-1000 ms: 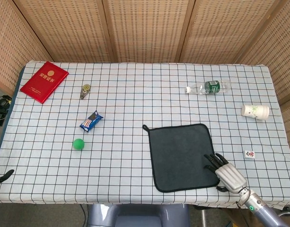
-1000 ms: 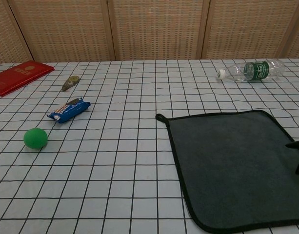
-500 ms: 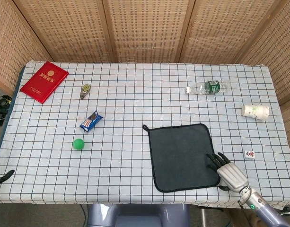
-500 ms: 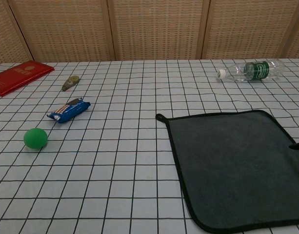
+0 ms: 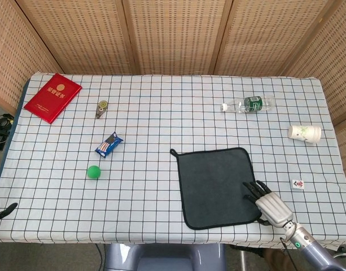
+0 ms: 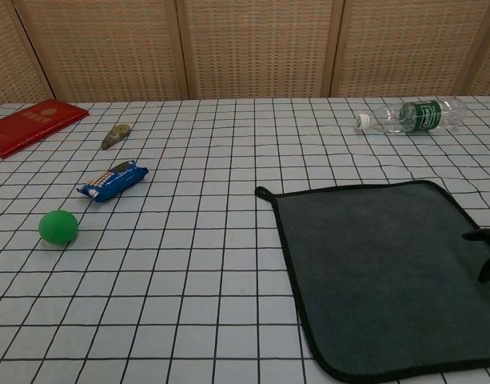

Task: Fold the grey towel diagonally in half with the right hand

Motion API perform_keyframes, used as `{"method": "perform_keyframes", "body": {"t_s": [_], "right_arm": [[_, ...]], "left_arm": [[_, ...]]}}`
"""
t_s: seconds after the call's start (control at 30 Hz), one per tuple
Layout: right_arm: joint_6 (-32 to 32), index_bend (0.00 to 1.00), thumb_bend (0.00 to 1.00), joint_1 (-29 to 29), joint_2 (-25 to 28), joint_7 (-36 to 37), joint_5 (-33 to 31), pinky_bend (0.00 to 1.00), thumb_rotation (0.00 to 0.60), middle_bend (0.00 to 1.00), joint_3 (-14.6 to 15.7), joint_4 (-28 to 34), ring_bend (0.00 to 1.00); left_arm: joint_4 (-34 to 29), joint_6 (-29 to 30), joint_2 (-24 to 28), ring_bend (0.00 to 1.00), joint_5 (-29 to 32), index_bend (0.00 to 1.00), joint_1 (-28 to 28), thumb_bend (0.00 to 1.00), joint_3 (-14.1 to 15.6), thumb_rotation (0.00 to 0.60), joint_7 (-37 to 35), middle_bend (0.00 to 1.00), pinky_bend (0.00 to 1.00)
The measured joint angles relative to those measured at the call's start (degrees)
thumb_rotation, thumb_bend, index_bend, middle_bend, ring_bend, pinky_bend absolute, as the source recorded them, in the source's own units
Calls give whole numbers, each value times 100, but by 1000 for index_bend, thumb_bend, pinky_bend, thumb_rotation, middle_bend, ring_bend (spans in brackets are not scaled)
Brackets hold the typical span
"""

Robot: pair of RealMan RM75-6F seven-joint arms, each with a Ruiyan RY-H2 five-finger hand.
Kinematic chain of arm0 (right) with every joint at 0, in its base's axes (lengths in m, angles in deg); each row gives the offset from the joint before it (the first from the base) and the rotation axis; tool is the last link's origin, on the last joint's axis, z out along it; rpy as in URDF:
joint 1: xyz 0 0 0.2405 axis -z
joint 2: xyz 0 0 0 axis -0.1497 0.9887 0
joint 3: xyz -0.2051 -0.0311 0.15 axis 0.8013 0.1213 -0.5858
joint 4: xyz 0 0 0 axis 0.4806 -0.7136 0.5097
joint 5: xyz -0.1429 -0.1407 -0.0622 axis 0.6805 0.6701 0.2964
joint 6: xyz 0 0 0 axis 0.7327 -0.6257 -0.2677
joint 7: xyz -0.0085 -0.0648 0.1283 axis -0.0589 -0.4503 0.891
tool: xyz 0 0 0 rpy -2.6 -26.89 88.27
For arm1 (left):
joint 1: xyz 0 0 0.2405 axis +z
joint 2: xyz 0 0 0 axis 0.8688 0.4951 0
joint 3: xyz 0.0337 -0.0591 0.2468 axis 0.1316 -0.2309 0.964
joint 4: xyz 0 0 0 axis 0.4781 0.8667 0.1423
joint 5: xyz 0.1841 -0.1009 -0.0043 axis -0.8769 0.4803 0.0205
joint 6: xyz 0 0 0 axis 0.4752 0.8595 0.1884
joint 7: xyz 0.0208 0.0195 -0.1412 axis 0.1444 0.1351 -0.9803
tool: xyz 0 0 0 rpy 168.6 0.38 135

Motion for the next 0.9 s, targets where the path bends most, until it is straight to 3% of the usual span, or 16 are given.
{"method": "perform_keyframes", "body": {"t_s": [0.2,0.9], "right_arm": [[-60,308,538,-24,22,62,26,0,600,3,36,10,0],[45,558,585,-81,100,60,-76,0,600,35,99,76,0]], "left_arm": [[-11,-8,-6,0,-1,0,-3,0,2,600,22,0,0],[-2,-28,-9,0,-33,0,-12,0,19,600,36,0,0]]}}
